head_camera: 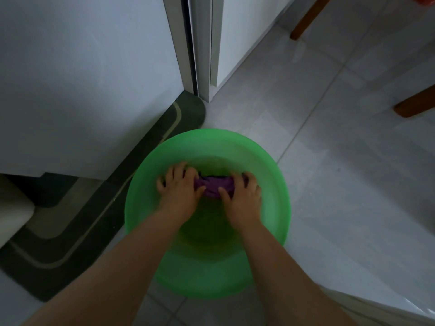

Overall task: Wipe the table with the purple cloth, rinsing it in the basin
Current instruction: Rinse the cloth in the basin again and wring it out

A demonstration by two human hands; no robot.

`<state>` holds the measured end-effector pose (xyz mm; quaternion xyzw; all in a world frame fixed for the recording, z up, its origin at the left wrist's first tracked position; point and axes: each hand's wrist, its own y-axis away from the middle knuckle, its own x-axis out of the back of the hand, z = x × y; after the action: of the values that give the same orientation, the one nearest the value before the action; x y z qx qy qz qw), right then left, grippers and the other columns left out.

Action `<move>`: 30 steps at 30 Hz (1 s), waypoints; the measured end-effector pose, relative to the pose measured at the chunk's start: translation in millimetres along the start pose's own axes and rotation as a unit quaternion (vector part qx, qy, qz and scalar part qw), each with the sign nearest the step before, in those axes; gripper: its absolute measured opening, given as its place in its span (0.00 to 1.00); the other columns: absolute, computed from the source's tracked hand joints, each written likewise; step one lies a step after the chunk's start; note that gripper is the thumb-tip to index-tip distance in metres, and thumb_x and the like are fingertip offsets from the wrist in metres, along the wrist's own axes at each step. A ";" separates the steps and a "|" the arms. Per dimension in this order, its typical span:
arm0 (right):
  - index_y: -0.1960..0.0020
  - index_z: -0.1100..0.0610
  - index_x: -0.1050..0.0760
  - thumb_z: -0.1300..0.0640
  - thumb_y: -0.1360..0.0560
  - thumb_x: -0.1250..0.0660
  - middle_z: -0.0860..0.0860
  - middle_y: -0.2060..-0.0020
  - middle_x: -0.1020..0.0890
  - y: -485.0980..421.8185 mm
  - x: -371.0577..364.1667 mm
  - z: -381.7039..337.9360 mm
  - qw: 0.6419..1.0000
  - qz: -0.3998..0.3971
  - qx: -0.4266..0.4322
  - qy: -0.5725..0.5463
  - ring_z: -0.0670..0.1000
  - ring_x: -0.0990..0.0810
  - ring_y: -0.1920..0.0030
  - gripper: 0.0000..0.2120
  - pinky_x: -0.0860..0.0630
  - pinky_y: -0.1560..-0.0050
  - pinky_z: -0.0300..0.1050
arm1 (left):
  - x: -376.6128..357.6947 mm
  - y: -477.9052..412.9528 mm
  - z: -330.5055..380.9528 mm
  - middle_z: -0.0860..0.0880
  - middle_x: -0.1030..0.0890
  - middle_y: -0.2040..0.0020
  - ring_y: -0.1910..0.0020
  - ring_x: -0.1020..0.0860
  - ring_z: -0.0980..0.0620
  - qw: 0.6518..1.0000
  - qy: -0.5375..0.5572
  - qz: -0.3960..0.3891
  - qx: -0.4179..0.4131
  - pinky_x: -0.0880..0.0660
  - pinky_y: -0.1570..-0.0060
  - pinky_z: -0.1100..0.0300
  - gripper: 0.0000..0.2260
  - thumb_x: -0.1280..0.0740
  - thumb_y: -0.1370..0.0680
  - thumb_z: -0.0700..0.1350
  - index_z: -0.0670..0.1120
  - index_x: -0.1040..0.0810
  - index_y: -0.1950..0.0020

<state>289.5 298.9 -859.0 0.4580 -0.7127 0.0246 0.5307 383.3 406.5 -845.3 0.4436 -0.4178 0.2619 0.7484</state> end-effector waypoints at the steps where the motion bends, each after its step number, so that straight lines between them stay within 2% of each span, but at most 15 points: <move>1: 0.31 0.52 0.34 0.40 0.26 0.46 0.57 0.29 0.37 3.6 -9.1 1.7 0.997 -0.016 0.051 0.050 0.60 0.35 0.32 0.28 0.35 0.36 0.53 | -5.8 0.9 -3.0 0.47 0.42 0.28 0.28 0.47 0.45 1.000 -0.012 -0.011 -0.002 0.48 0.32 0.44 0.16 0.39 0.24 0.50 0.49 0.34 0.37; 3: 0.34 0.51 0.28 0.43 0.28 0.48 0.54 0.30 0.31 9.6 -23.6 5.0 0.980 -0.031 0.156 0.120 0.58 0.30 0.33 0.27 0.29 0.38 0.56 | -18.9 3.5 -6.1 0.48 0.46 0.25 0.27 0.50 0.45 0.999 0.024 -0.028 -0.014 0.50 0.31 0.46 0.22 0.41 0.24 0.45 0.51 0.40 0.30; 4: 0.33 0.51 0.29 0.47 0.26 0.47 0.53 0.29 0.34 10.1 -27.3 5.6 0.978 -0.056 0.162 0.121 0.57 0.33 0.31 0.24 0.32 0.35 0.56 | -23.0 5.2 -7.0 0.47 0.45 0.25 0.27 0.49 0.44 0.997 0.067 -0.029 -0.022 0.48 0.31 0.47 0.24 0.43 0.24 0.43 0.51 0.42 0.29; 6: 0.27 0.53 0.40 0.50 0.21 0.50 0.53 0.24 0.47 10.9 -33.8 8.3 0.987 -0.102 0.118 0.035 0.55 0.47 0.25 0.23 0.52 0.27 0.51 | -30.6 7.7 -5.1 0.44 0.38 0.27 0.30 0.41 0.41 0.979 0.199 -0.009 -0.031 0.43 0.32 0.52 0.25 0.46 0.26 0.40 0.49 0.39 0.29; 8: 0.26 0.57 0.41 0.50 0.20 0.51 0.55 0.25 0.46 14.0 -32.4 0.2 0.977 -0.115 0.029 -0.175 0.53 0.49 0.25 0.24 0.55 0.26 0.45 | -31.0 8.9 5.0 0.44 0.32 0.32 0.35 0.33 0.45 0.912 0.407 -0.028 0.038 0.36 0.36 0.57 0.21 0.45 0.24 0.37 0.46 0.35 0.31; 10: 0.28 0.55 0.37 0.55 0.19 0.47 0.54 0.29 0.35 19.6 -21.7 -20.8 0.900 -0.100 -0.057 -0.421 0.53 0.38 0.29 0.19 0.43 0.27 0.49 | -27.1 11.1 21.9 0.43 0.27 0.36 0.42 0.27 0.47 0.799 0.577 -0.097 0.140 0.29 0.44 0.57 0.17 0.42 0.22 0.44 0.46 0.32 0.33; 11: 0.30 0.52 0.35 0.56 0.19 0.45 0.53 0.34 0.29 20.6 -17.6 -28.4 0.843 -0.101 -0.109 -0.518 0.53 0.31 0.34 0.18 0.34 0.32 0.51 | -26.0 11.2 27.9 0.42 0.24 0.40 0.45 0.25 0.46 0.769 0.605 -0.110 0.176 0.27 0.47 0.56 0.17 0.40 0.23 0.49 0.45 0.30 0.36; 13: 0.34 0.47 0.33 0.55 0.21 0.43 0.52 0.43 0.24 19.0 -12.6 -33.7 0.750 -0.090 -0.185 -0.629 0.52 0.23 0.44 0.15 0.23 0.46 0.49 | -18.0 11.1 35.3 0.42 0.21 0.51 0.53 0.22 0.46 0.783 0.587 -0.079 0.191 0.25 0.55 0.56 0.15 0.36 0.25 0.52 0.43 0.28 0.45; 15: 0.37 0.51 0.30 0.57 0.22 0.42 0.53 0.49 0.20 16.5 -11.9 -32.6 0.676 -0.068 -0.224 -0.699 0.49 0.20 0.53 0.14 0.22 0.58 0.42 | -6.9 8.8 38.3 0.44 0.23 0.63 0.61 0.23 0.47 0.838 0.524 -0.031 0.149 0.27 0.64 0.59 0.11 0.33 0.26 0.50 0.42 0.27 0.58; 16: 0.40 0.54 0.27 0.58 0.22 0.41 0.52 0.53 0.18 16.5 -13.3 -30.7 0.653 -0.075 -0.232 -0.717 0.48 0.19 0.57 0.11 0.22 0.61 0.40 | -2.1 7.1 38.5 0.46 0.24 0.67 0.65 0.24 0.47 0.868 0.482 -0.019 0.117 0.28 0.66 0.59 0.11 0.32 0.27 0.49 0.43 0.28 0.64; 19: 0.51 0.57 0.22 0.56 0.21 0.45 0.50 0.63 0.15 21.8 -13.2 -24.0 0.592 -0.148 -0.249 -0.752 0.46 0.18 0.62 0.13 0.22 0.58 0.40 | 10.7 5.5 43.8 0.49 0.31 0.74 0.73 0.32 0.51 0.928 0.372 -0.025 0.012 0.34 0.70 0.59 0.17 0.33 0.27 0.46 0.47 0.34 0.73; 22: 0.49 0.59 0.21 0.53 0.26 0.40 0.55 0.55 0.16 26.0 -5.2 -15.3 0.514 -0.237 -0.209 -0.798 0.52 0.18 0.55 0.14 0.22 0.54 0.45 | 19.0 5.7 48.5 0.51 0.34 0.76 0.74 0.35 0.53 0.947 0.290 -0.078 -0.110 0.37 0.70 0.59 0.15 0.37 0.30 0.49 0.48 0.36 0.74; 24: 0.47 0.59 0.20 0.53 0.37 0.29 0.57 0.49 0.18 25.5 1.2 -11.5 0.503 -0.267 -0.156 -0.807 0.55 0.19 0.50 0.21 0.21 0.51 0.49 | 28.7 6.9 51.4 0.52 0.35 0.76 0.75 0.36 0.55 0.931 0.313 -0.118 -0.148 0.38 0.72 0.61 0.12 0.39 0.32 0.49 0.48 0.35 0.74; 26: 0.46 0.59 0.21 0.54 0.46 0.21 0.57 0.49 0.17 21.9 3.5 -7.5 0.485 -0.289 -0.116 -0.817 0.54 0.18 0.50 0.29 0.21 0.52 0.48 | 39.0 5.6 52.1 0.50 0.35 0.73 0.74 0.36 0.56 0.895 0.387 -0.149 -0.164 0.38 0.72 0.65 0.09 0.38 0.32 0.47 0.46 0.33 0.71; 30: 0.52 0.54 0.17 0.45 0.53 0.17 0.49 0.54 0.16 11.0 9.1 -7.3 0.528 -0.291 -0.064 -0.795 0.46 0.19 0.53 0.32 0.25 0.51 0.39 | 51.1 1.7 48.2 0.50 0.29 0.63 0.63 0.30 0.57 0.850 0.454 -0.188 -0.190 0.32 0.62 0.65 0.11 0.37 0.36 0.50 0.42 0.29 0.64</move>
<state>287.3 303.3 -843.8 0.4345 -0.6669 -0.5514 -0.2498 389.4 365.8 -788.3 0.1944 0.0184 0.2045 0.9592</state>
